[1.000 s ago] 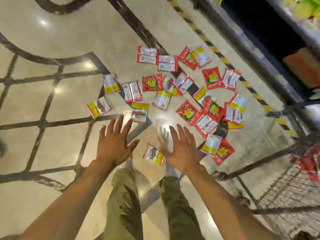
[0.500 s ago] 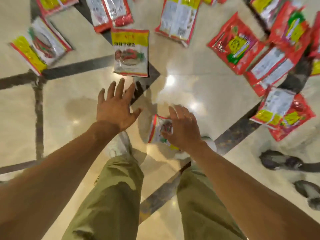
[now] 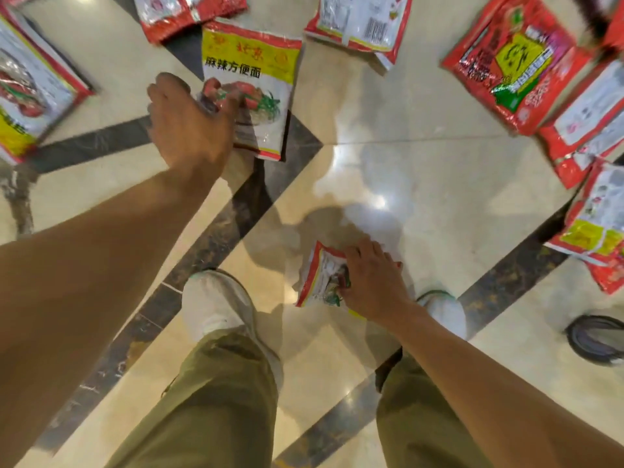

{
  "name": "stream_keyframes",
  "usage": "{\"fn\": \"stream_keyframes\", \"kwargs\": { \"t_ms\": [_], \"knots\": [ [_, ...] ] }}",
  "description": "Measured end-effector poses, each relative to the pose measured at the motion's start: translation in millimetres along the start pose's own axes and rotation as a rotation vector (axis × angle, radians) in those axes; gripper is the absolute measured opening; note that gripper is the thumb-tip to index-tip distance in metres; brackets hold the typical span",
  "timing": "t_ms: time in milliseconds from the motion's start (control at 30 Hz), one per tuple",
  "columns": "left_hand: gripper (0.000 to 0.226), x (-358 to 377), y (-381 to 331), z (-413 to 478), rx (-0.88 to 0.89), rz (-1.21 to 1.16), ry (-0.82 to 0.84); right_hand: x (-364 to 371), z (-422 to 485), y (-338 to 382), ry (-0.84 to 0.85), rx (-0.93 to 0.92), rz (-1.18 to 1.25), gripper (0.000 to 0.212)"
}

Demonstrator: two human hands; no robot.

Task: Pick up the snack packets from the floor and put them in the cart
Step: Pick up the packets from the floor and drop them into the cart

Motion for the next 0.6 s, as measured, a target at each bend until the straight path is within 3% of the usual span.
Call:
{"fn": "stream_keyframes", "kwargs": {
  "t_ms": [167,367,467,600],
  "knots": [
    [0.091,10.8,-26.7,40.1,-0.201,-0.212,0.166,-35.2,22.2,-4.7,0.009,0.205,0.444,0.063],
    [0.032,16.2,-28.5,28.0,-0.376,-0.433,0.323,-78.3,40.7,-24.7,-0.082,0.428,1.111,0.046],
    [0.027,3.7,-24.8,1.3,-0.371,-0.617,0.428,-97.6,31.7,-29.7,-0.129,0.431,1.285,0.051],
    [0.022,-44.1,-23.3,-38.2,-0.329,-0.687,0.554,-126.0,-0.8,-35.2,-0.107,0.427,1.425,0.053]
  ]
}}
Point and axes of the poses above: each hand's wrist, its own z-axis towards the middle knuckle, its own x-axis out of the palm, y = z × x, the point moved 3 cm from there along z, towards the middle knuckle, and after that the axes turned 9 degrees about -z, right-handed, at the moved point
